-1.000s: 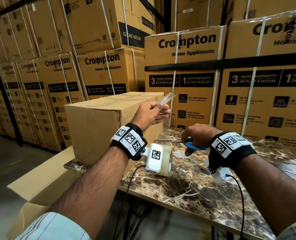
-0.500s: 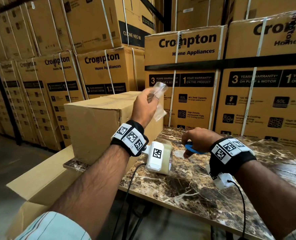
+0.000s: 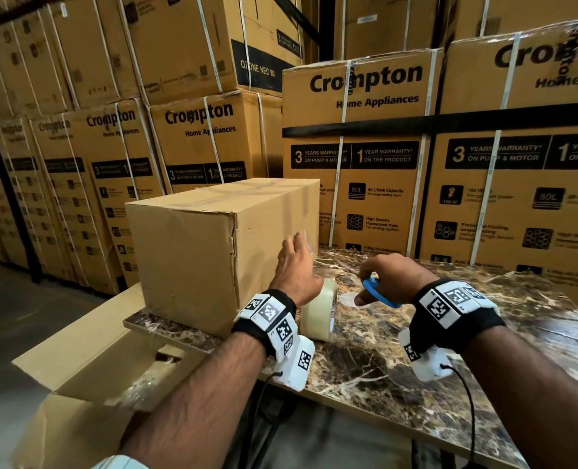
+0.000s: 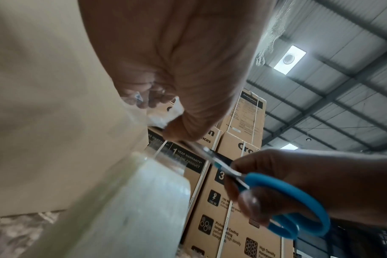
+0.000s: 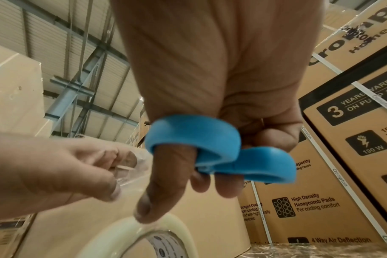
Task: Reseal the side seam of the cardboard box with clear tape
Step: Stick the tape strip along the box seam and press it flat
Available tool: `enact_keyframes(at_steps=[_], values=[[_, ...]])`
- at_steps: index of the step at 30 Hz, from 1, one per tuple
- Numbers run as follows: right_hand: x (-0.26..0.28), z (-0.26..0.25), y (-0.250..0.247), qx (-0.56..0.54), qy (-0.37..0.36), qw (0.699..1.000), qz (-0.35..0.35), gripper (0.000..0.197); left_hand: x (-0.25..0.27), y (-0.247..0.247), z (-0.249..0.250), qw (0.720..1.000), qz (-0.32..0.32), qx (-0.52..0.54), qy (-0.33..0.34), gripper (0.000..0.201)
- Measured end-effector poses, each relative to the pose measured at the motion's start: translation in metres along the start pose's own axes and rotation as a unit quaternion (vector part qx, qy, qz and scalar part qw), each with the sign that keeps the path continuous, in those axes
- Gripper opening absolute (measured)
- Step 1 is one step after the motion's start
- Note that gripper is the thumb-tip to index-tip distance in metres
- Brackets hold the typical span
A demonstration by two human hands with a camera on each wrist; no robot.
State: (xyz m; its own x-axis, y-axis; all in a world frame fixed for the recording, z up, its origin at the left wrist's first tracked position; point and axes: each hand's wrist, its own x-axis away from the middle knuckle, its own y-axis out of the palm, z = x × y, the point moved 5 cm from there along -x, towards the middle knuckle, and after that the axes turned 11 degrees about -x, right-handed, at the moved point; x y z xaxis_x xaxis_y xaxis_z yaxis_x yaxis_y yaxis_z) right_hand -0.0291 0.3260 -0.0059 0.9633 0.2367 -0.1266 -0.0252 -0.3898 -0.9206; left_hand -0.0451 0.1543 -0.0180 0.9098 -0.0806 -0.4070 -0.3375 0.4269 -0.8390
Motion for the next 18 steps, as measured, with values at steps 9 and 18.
enact_keyframes(at_steps=[9, 18], values=[[0.009, 0.053, 0.007, 0.108, 0.156, 0.982, -0.015, 0.026, 0.001, -0.001, -0.005, 0.993, 0.07, 0.092, -0.015, 0.074], [0.011, 0.061, 0.055, 0.15, 0.133, 0.967, -0.158, 0.036, -0.007, -0.037, -0.006, 0.975, 0.105, 0.194, 0.012, 0.061]])
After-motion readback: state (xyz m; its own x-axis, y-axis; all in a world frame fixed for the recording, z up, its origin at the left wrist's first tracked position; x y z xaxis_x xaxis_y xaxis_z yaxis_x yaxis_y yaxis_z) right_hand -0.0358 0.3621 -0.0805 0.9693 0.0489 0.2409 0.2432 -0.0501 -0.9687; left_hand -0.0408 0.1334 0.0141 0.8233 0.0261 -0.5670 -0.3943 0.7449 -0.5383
